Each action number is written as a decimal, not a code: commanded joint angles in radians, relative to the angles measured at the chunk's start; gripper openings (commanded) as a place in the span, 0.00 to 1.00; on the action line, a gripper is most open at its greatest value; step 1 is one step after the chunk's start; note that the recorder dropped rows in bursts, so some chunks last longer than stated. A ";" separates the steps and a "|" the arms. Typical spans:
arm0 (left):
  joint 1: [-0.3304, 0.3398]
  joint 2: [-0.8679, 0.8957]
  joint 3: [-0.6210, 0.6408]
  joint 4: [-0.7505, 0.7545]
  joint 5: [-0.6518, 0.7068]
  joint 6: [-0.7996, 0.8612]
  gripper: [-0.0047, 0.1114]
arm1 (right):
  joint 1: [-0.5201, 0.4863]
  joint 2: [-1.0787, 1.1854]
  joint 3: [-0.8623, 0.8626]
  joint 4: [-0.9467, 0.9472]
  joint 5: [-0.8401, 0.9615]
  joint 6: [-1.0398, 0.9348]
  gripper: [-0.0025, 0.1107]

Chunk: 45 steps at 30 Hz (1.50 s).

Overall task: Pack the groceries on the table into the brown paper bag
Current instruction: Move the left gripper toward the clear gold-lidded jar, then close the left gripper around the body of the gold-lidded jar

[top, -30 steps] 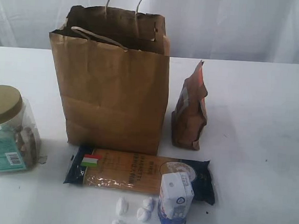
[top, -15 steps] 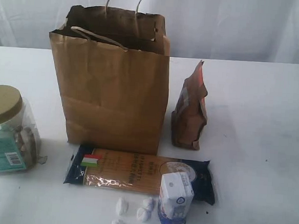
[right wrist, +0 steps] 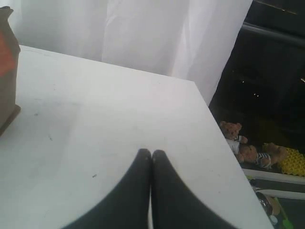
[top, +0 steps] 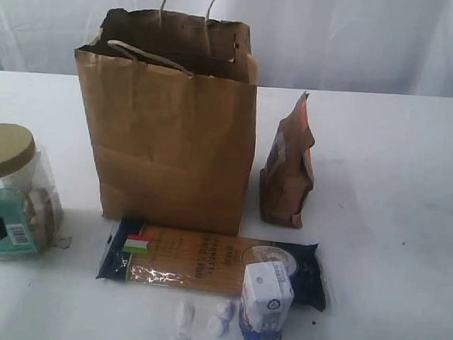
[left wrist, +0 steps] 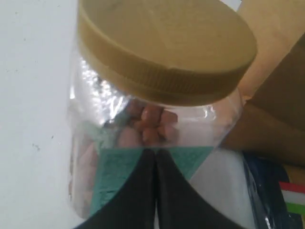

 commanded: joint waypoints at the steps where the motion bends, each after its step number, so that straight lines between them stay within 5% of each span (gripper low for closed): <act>1: -0.006 0.160 -0.116 0.014 0.035 0.107 0.04 | -0.005 -0.004 0.005 -0.001 -0.005 0.005 0.02; 5: -0.006 0.209 -0.160 -0.139 0.000 0.311 0.04 | -0.005 -0.004 0.005 -0.001 -0.005 0.005 0.02; 12: -0.006 0.198 -0.160 -0.113 -0.022 0.276 0.04 | -0.005 -0.004 0.005 -0.001 -0.005 0.005 0.02; 18: -0.006 0.166 -0.036 -0.247 -0.103 0.222 0.04 | -0.005 -0.004 0.005 -0.001 -0.005 0.005 0.02; 24: -0.006 0.166 -0.019 -0.175 -0.105 0.250 0.05 | -0.005 -0.004 0.005 -0.001 -0.005 0.005 0.02; 28: -0.006 0.166 -0.019 -0.101 -0.117 0.302 0.27 | -0.005 -0.004 0.005 -0.001 -0.005 0.005 0.02; 32: -0.006 0.166 -0.019 -0.051 -0.116 0.304 0.86 | -0.005 -0.004 0.005 -0.001 -0.005 0.005 0.02; 33: -0.006 0.166 -0.019 -0.051 -0.116 0.300 0.95 | -0.005 -0.004 0.005 -0.001 -0.005 0.005 0.02; 45: -0.006 0.185 -0.042 -0.005 -0.121 0.264 0.94 | -0.005 -0.004 0.005 0.001 -0.005 0.005 0.02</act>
